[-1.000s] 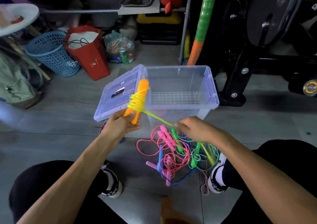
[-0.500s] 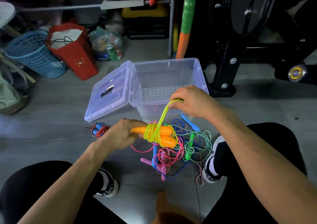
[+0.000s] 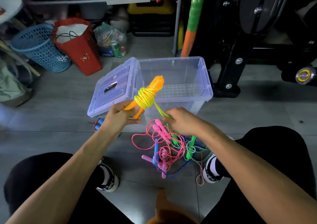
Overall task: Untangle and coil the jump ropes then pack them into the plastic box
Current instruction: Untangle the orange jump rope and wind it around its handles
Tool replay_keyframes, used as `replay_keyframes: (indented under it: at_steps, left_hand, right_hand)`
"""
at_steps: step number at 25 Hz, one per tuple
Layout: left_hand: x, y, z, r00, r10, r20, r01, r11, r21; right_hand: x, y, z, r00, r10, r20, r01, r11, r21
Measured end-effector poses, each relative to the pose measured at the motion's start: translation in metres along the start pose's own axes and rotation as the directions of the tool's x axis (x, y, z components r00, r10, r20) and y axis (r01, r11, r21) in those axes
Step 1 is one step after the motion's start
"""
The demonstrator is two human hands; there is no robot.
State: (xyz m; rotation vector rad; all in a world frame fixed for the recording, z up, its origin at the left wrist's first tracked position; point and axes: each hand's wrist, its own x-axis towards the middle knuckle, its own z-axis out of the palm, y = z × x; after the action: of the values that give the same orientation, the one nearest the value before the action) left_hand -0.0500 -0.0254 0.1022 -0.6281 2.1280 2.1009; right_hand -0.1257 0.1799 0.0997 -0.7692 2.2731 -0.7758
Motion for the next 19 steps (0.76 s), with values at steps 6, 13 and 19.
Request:
replay_keyframes:
  at_steps: [6,13,19]
  left_hand:
    - [0.004,-0.013,0.022,0.957,0.269,-0.107,-0.096,0.644,0.759]
    - [0.01,-0.007,0.032,0.964,0.124,-0.236,0.088,0.689,0.72]
    - [0.024,0.01,0.002,0.88,-0.465,-0.094,0.323,0.734,-0.598]
  right_hand:
    - [-0.012,-0.031,0.012,0.987,-0.125,-0.1,0.043,0.809,-0.587]
    - [-0.02,-0.046,0.005,0.982,-0.188,-0.031,0.119,0.732,-0.671]
    - [-0.021,-0.037,0.0,0.993,-0.103,-0.064,0.052,0.839,-0.541]
